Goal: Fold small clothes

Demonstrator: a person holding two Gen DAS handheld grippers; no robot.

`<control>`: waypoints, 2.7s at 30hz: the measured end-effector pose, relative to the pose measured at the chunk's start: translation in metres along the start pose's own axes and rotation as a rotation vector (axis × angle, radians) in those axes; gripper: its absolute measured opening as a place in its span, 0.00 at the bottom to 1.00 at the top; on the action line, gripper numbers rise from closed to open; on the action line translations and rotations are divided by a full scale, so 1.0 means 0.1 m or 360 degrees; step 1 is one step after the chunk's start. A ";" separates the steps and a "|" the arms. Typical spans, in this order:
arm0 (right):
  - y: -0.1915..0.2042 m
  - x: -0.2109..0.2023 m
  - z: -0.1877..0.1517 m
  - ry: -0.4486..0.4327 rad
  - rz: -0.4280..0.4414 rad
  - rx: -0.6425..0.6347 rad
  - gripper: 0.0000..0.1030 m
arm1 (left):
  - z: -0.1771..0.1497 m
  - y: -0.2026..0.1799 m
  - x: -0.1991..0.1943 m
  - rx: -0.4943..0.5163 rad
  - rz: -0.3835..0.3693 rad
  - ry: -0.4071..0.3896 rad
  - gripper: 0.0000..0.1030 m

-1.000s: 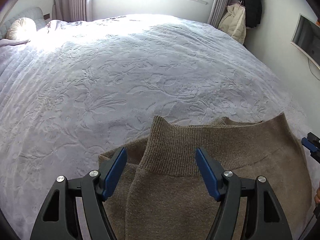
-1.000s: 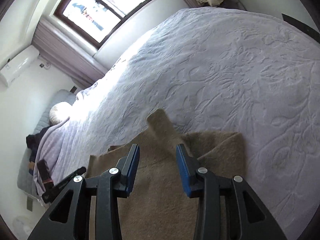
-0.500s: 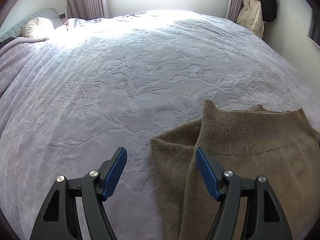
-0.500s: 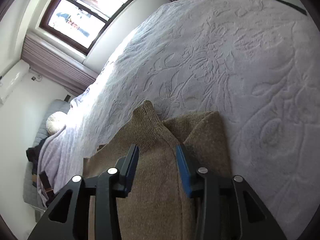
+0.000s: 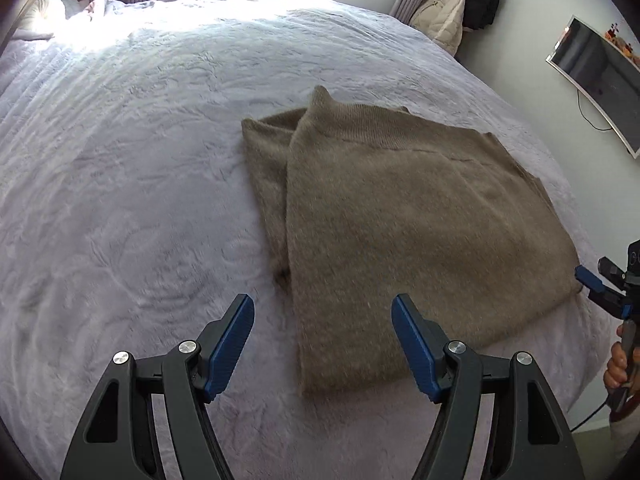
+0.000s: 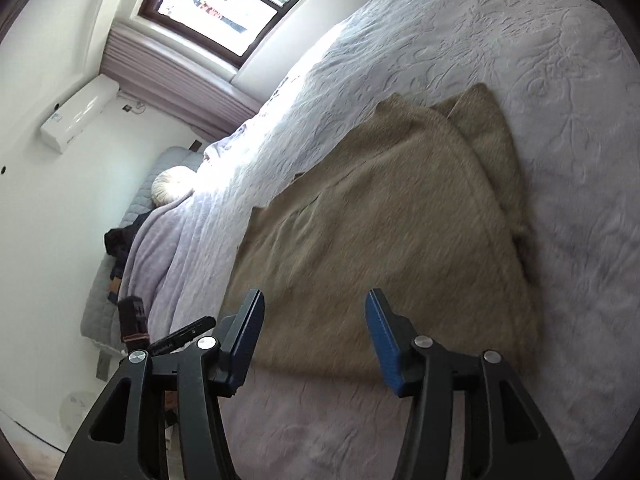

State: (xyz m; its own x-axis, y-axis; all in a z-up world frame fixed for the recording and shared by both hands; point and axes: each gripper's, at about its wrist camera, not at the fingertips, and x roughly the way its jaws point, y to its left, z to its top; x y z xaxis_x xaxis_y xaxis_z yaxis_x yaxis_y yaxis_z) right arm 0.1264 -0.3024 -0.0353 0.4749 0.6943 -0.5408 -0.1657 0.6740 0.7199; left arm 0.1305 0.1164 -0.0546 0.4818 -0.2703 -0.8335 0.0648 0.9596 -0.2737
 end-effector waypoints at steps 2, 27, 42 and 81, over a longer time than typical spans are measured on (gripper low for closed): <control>0.07 0.07 -0.17 0.0049 0.0001 -0.0024 0.55 | -0.09 -0.01 0.01 -0.0004 -0.0013 0.0014 0.70; 0.19 0.41 -0.54 0.0195 -0.0009 0.0011 0.55 | -0.30 0.19 -0.20 -0.0105 -0.0228 -0.0046 0.08; 0.36 0.54 -0.63 0.0246 -0.0058 -0.0022 0.55 | -0.61 0.10 -0.20 -0.0143 0.0074 -0.0157 0.81; -0.90 -0.01 -0.19 -0.0292 -0.0159 0.0680 0.10 | -1.03 -0.31 -0.02 -0.0064 0.0302 -0.0075 0.99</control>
State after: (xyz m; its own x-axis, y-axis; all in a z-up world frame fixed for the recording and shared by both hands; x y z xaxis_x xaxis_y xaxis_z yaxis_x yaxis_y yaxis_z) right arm 0.1240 -0.3584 -0.1077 0.6215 0.5494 -0.5585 0.2408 0.5443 0.8036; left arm 0.0377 0.0789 -0.0939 0.5227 -0.0797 -0.8488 -0.0659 0.9889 -0.1334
